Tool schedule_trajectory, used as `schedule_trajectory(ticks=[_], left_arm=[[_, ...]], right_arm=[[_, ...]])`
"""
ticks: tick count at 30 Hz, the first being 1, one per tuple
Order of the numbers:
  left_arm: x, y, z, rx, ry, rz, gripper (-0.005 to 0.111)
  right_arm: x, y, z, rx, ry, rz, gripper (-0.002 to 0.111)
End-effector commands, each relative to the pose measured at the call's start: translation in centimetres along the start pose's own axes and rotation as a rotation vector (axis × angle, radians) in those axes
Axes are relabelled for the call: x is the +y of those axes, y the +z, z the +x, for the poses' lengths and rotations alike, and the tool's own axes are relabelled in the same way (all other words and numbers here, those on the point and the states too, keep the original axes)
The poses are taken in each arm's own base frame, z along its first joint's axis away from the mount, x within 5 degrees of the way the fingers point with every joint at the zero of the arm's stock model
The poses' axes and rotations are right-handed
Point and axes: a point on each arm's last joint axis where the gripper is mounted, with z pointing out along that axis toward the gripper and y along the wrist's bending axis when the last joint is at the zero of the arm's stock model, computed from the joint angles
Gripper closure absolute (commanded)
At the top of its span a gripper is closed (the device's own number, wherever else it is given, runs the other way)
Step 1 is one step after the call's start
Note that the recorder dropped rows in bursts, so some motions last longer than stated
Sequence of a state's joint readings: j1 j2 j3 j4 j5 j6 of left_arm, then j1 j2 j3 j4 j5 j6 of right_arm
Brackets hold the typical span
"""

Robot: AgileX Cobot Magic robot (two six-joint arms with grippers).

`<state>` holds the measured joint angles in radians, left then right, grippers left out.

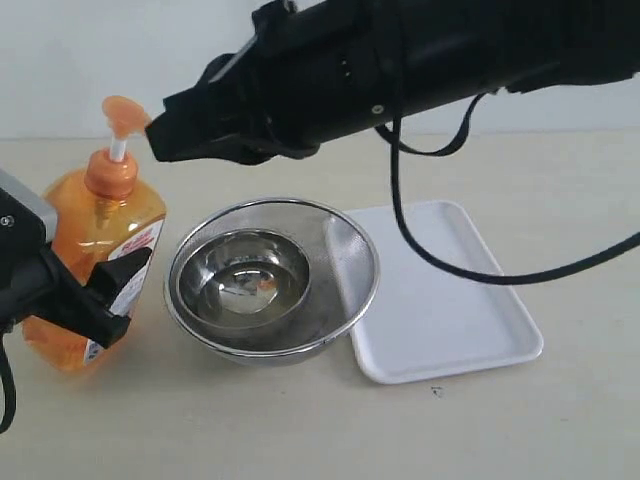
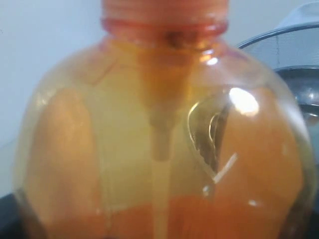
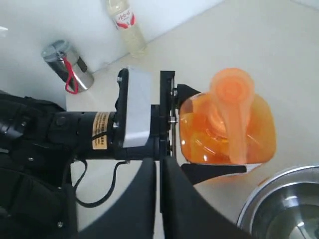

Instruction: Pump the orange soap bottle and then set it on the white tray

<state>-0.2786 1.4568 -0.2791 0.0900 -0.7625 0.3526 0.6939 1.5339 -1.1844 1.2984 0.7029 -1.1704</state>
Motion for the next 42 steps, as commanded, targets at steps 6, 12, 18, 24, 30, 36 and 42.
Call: schedule_trajectory(ticks=[6,12,18,24,30,36,42], left_arm=[[0.3,0.1,-0.7,-0.054,-0.004,-0.022,0.102],[0.3,0.1,-0.7,-0.054,-0.004,-0.022,0.102],[0.3,0.1,-0.7,-0.054,-0.004,-0.022,0.102],[0.3,0.1,-0.7,-0.053,-0.004,-0.021,0.102],[0.3,0.1,-0.8,-0.055,-0.004,-0.022,0.102],[0.3,0.1,-0.6,-0.042,-0.004,-0.017,0.102],[0.3,0.1,-0.7,-0.045,-0.004,-0.018,0.102]], right_arm=[[-1.0,3.3,0.6,-0.038,-0.051,0.197,0.108],[-2.1,2.9,0.1,-0.082,-0.059,0.323,0.108],[-0.9,2.5,-0.1,-0.065,-0.075,0.234,0.108],[-1.6,0.3,-2.0,-0.194,-0.115,0.45,0.108],[-2.9,1.6,-2.1,-0.188,-0.118,0.495,0.108],[-3.3,3.2,-2.5,-0.171,-0.106,0.434,0.108],[-3.6,4.2,-1.7,-0.13,-0.094,0.397,0.108]])
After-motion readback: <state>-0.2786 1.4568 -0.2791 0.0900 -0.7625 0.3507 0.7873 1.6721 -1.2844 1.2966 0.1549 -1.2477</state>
